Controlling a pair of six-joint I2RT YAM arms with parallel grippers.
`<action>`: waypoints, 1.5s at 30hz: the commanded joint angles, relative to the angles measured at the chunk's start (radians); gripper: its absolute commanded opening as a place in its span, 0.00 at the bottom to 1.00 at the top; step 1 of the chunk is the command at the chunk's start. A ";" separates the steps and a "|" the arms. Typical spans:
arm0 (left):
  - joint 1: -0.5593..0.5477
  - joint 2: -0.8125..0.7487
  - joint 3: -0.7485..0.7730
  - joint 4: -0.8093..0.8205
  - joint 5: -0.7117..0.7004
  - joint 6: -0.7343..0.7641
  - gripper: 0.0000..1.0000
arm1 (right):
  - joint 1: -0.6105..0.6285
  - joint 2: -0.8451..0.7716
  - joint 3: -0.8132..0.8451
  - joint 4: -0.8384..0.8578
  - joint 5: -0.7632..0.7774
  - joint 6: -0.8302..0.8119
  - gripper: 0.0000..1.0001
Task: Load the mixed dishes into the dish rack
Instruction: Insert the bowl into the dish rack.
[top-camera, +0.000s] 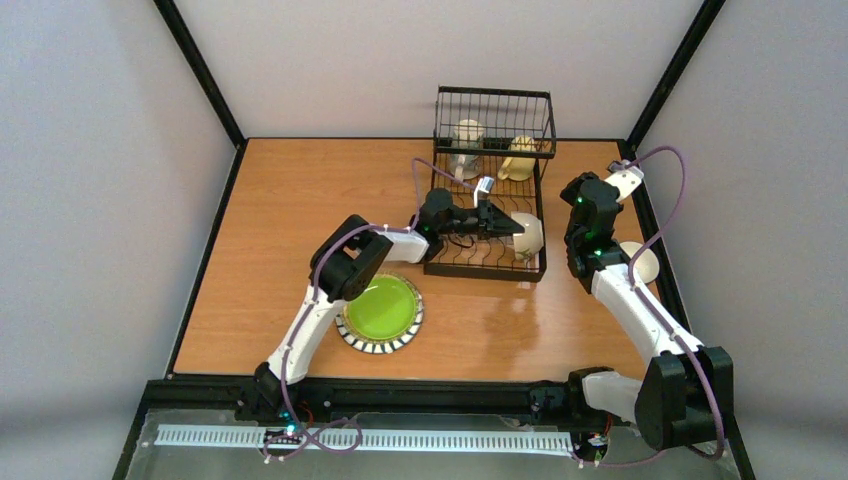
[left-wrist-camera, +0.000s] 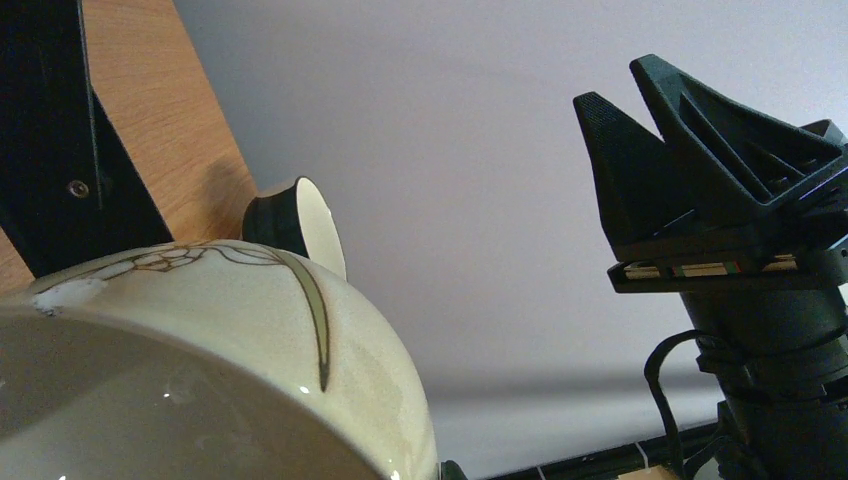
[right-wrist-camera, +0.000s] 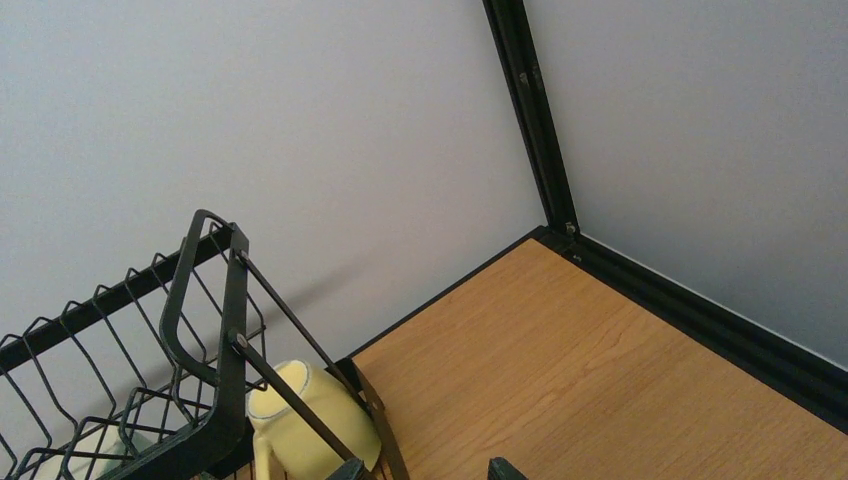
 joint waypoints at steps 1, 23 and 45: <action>-0.008 0.010 0.055 0.151 -0.015 -0.044 0.00 | -0.012 0.011 -0.014 0.023 0.001 0.020 0.70; -0.032 -0.052 -0.048 -0.028 -0.035 0.091 0.00 | -0.017 0.003 -0.014 0.015 -0.003 0.024 0.70; -0.031 -0.029 -0.059 -0.018 -0.062 0.050 0.00 | -0.017 0.004 -0.021 0.019 -0.011 0.023 0.70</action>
